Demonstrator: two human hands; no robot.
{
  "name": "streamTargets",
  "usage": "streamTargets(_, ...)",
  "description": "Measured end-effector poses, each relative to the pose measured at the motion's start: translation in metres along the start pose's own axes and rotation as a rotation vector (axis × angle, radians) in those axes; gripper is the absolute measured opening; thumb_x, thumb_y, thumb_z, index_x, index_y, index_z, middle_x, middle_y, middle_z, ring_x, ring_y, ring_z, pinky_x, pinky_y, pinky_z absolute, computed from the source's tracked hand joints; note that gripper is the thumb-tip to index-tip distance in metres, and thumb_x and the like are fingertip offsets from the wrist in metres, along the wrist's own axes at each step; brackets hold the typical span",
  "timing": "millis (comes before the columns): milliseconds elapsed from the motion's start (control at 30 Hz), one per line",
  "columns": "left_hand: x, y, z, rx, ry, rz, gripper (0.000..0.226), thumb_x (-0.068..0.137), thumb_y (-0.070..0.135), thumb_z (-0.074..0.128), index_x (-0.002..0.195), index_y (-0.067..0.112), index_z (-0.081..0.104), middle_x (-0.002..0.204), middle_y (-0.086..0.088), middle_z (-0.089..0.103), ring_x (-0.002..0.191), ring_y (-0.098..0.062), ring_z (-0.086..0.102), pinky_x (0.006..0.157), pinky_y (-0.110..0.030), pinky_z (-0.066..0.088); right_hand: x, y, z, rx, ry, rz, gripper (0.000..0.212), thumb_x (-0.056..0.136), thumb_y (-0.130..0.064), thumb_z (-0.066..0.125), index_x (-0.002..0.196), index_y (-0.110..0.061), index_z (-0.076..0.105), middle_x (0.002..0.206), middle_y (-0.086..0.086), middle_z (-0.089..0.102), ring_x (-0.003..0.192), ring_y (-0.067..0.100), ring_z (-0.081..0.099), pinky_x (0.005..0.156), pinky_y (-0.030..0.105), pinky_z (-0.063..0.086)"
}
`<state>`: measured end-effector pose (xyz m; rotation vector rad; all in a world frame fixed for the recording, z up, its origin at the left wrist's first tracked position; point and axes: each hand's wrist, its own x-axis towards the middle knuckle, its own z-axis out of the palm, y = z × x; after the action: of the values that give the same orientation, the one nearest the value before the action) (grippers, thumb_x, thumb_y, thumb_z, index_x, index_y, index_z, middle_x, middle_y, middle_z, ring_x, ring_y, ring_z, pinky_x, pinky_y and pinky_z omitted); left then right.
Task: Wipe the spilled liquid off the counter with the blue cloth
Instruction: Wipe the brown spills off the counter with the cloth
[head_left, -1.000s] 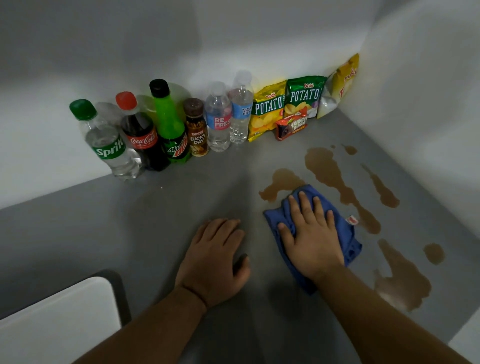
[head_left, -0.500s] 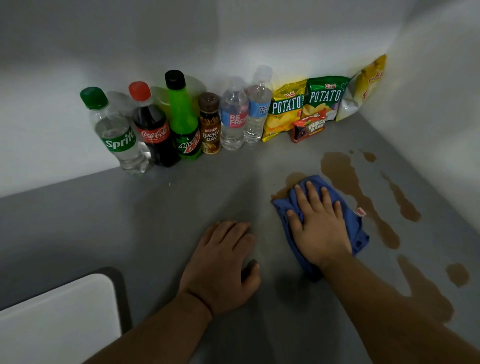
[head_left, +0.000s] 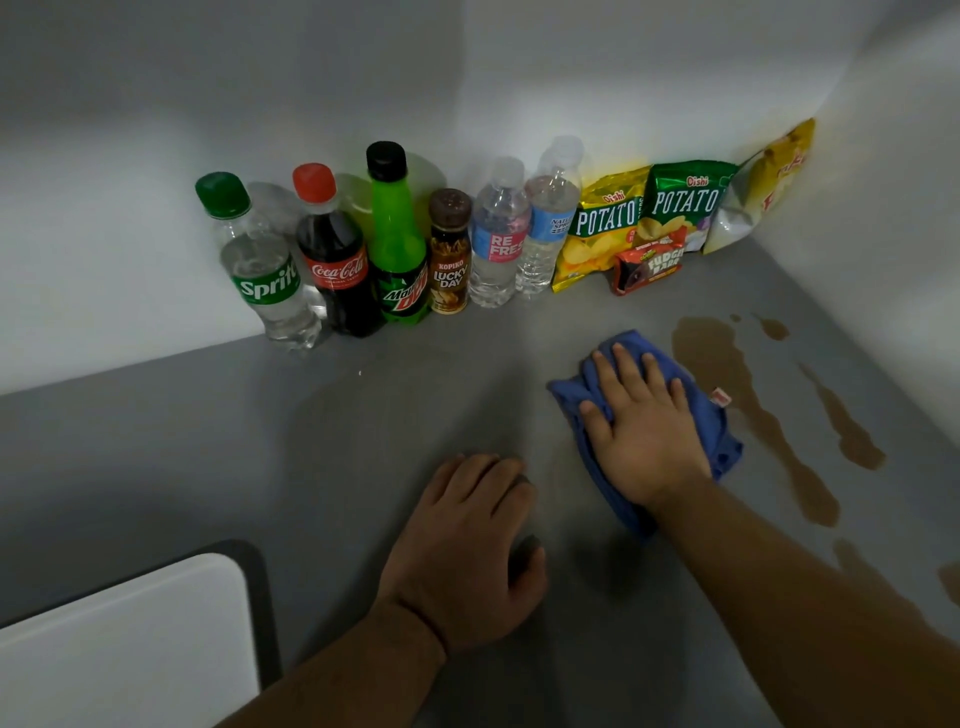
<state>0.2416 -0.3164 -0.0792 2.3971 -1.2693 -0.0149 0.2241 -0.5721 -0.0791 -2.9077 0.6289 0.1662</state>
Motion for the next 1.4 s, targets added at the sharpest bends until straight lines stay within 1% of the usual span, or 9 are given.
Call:
streamTargets(200, 0.000, -0.001, -0.001, -0.018, -0.013, -0.004, 0.049, 0.082, 0.048, 0.062, 0.121, 0.019, 0.063, 0.138, 0.000, 0.057, 0.129, -0.025, 0.051, 0.120, -0.039, 0.029, -0.044, 0.022, 0.003, 0.020, -0.004, -0.301, 0.060, 0.106, -0.062, 0.013, 0.162, -0.041, 0.008, 0.170, -0.018, -0.001, 0.157, 0.010, -0.008, 0.127, 0.042, 0.001)
streamTargets(300, 0.000, -0.001, -0.001, -0.026, -0.024, 0.002, 0.049, 0.083, 0.048, 0.062, 0.122, 0.019, 0.063, 0.139, -0.001, 0.056, 0.130, -0.025, 0.051, 0.120, -0.041, 0.031, -0.023, 0.034, -0.004, 0.010, 0.005, -0.194, 0.061, 0.104, -0.061, 0.011, 0.162, -0.040, 0.008, 0.171, -0.015, 0.000, 0.157, 0.011, -0.009, 0.128, 0.045, 0.000)
streamTargets(467, 0.000, -0.001, -0.002, -0.020, -0.036, 0.001, 0.051, 0.083, 0.049, 0.060, 0.125, 0.019, 0.063, 0.140, -0.001, 0.056, 0.130, -0.025, 0.049, 0.120, -0.041, 0.032, 0.026, -0.018, -0.003, -0.003, -0.004, -0.023, 0.064, 0.105, -0.055, 0.013, 0.164, -0.033, 0.002, 0.171, -0.007, -0.008, 0.158, 0.023, -0.011, 0.127, 0.050, -0.003)
streamTargets(700, 0.001, -0.002, -0.003, -0.044, -0.017, 0.010, 0.049, 0.081, 0.046, 0.061, 0.121, 0.018, 0.063, 0.136, -0.002, 0.057, 0.128, -0.026, 0.051, 0.117, -0.043, 0.036, -0.013, 0.022, -0.003, 0.074, -0.040, -0.408, 0.058, 0.106, -0.053, 0.025, 0.162, -0.038, 0.017, 0.170, -0.019, 0.007, 0.157, 0.009, -0.003, 0.128, 0.045, 0.004)
streamTargets(800, 0.000, -0.003, -0.002, -0.059, -0.011, 0.006, 0.049, 0.083, 0.046, 0.060, 0.124, 0.018, 0.062, 0.138, -0.002, 0.057, 0.130, -0.026, 0.050, 0.119, -0.043, 0.035, 0.005, 0.028, -0.006, 0.055, 0.007, -0.272, 0.058, 0.105, -0.054, 0.021, 0.161, -0.040, 0.014, 0.170, -0.015, 0.008, 0.158, 0.013, -0.001, 0.128, 0.049, 0.005)
streamTargets(933, 0.000, -0.002, -0.001, -0.054, -0.018, 0.001, 0.050, 0.081, 0.045, 0.061, 0.123, 0.018, 0.063, 0.139, -0.003, 0.057, 0.130, -0.027, 0.051, 0.118, -0.046, 0.036, 0.041, -0.023, -0.002, 0.010, 0.022, -0.074, 0.061, 0.106, -0.054, 0.019, 0.163, -0.036, 0.009, 0.172, -0.008, -0.002, 0.158, 0.022, -0.007, 0.126, 0.050, -0.002)
streamTargets(1033, 0.001, -0.002, -0.002, -0.044, -0.035, -0.001, 0.049, 0.081, 0.046, 0.060, 0.122, 0.019, 0.063, 0.138, -0.001, 0.057, 0.129, -0.026, 0.051, 0.117, -0.046, 0.038, 0.028, -0.039, 0.003, 0.009, -0.004, -0.231, 0.065, 0.103, -0.060, 0.011, 0.163, -0.037, 0.007, 0.171, -0.012, -0.005, 0.158, 0.019, -0.009, 0.127, 0.048, -0.003)
streamTargets(1167, 0.001, -0.003, -0.003, -0.053, -0.026, 0.004, 0.047, 0.082, 0.046, 0.060, 0.120, 0.019, 0.063, 0.136, -0.001, 0.057, 0.129, -0.024, 0.051, 0.117, -0.044, 0.038, -0.003, 0.005, -0.002, 0.133, -0.042, -0.450, 0.058, 0.106, -0.055, 0.028, 0.161, -0.039, 0.021, 0.170, -0.019, 0.009, 0.158, 0.010, -0.002, 0.127, 0.043, 0.001)
streamTargets(1400, 0.000, -0.002, 0.001, -0.052, -0.024, 0.003, 0.049, 0.083, 0.045, 0.060, 0.124, 0.017, 0.063, 0.139, -0.002, 0.058, 0.130, -0.025, 0.052, 0.117, -0.043, 0.037, 0.035, -0.004, 0.000, 0.042, 0.021, -0.107, 0.059, 0.108, -0.050, 0.025, 0.163, -0.035, 0.013, 0.172, -0.011, 0.002, 0.158, 0.019, -0.004, 0.127, 0.051, 0.000)
